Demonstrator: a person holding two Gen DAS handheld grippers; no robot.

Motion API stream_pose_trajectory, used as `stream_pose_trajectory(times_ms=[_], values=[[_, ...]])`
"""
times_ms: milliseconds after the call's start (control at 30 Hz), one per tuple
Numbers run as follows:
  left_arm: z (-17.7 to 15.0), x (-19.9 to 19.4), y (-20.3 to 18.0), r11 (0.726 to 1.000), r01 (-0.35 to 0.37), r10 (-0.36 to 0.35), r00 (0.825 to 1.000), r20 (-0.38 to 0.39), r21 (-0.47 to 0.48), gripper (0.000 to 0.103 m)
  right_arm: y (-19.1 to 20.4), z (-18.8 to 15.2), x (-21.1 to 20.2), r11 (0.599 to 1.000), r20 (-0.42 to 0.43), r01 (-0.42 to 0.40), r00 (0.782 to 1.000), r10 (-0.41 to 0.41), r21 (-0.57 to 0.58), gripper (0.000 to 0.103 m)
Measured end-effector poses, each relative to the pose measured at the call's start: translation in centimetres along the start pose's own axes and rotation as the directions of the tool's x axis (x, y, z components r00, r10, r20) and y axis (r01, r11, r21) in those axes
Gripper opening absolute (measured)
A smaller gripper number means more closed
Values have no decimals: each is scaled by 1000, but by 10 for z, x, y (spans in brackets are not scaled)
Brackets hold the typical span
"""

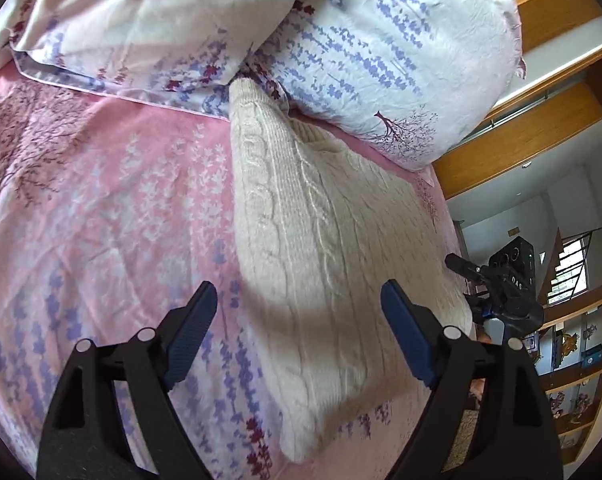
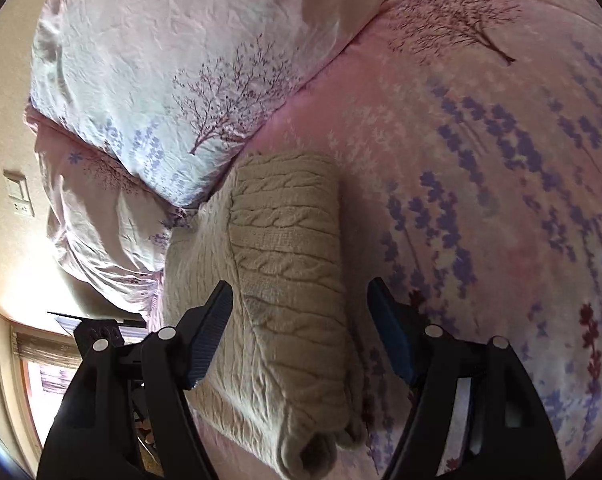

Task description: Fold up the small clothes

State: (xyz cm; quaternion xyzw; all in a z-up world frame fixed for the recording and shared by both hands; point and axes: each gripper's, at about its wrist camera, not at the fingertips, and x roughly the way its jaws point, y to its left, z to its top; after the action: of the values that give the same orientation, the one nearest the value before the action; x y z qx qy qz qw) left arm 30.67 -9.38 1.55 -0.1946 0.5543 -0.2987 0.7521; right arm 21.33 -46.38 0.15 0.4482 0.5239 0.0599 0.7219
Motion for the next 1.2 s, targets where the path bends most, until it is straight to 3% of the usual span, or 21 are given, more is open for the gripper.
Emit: stream_pose_trajectory(times_ms=[133,367,433,500,600,700,867,1000,1200], values=[[7,16,-5,1000,0,0,1000,-10,1,84,7,0,10,999,-10,24,1000,-24,-36,71],[9,35,-15,1000,2,-2,1000,4,19,83,21,-5,28,996,-53,-18,999,13,-91,65],[10,36,-12,1000,13,-13,1000,12,2,78,20,-6,29,995,-45,-23,999,19,-94,56],[12,33,-5,1000,25,-24,1000,18,-15,66,18,-10,29,994,-33,-40,999,37,-104,42],[9,25,2,998,56,-55,998,36,-43,48,17,-16,24,991,-15,-74,997,73,-112,35],[6,14,-1,996,86,-85,995,51,-27,40,30,-23,18,986,14,-73,997,76,-150,33],[-2,-14,-8,993,116,-118,990,76,31,37,65,-36,8,969,48,-81,994,95,-233,31],[-12,-59,0,995,82,-90,987,131,65,37,97,-49,15,944,46,-98,992,119,-316,30],[-20,-114,55,1000,27,-28,984,176,6,38,134,-65,51,894,22,-155,983,181,-421,30]])
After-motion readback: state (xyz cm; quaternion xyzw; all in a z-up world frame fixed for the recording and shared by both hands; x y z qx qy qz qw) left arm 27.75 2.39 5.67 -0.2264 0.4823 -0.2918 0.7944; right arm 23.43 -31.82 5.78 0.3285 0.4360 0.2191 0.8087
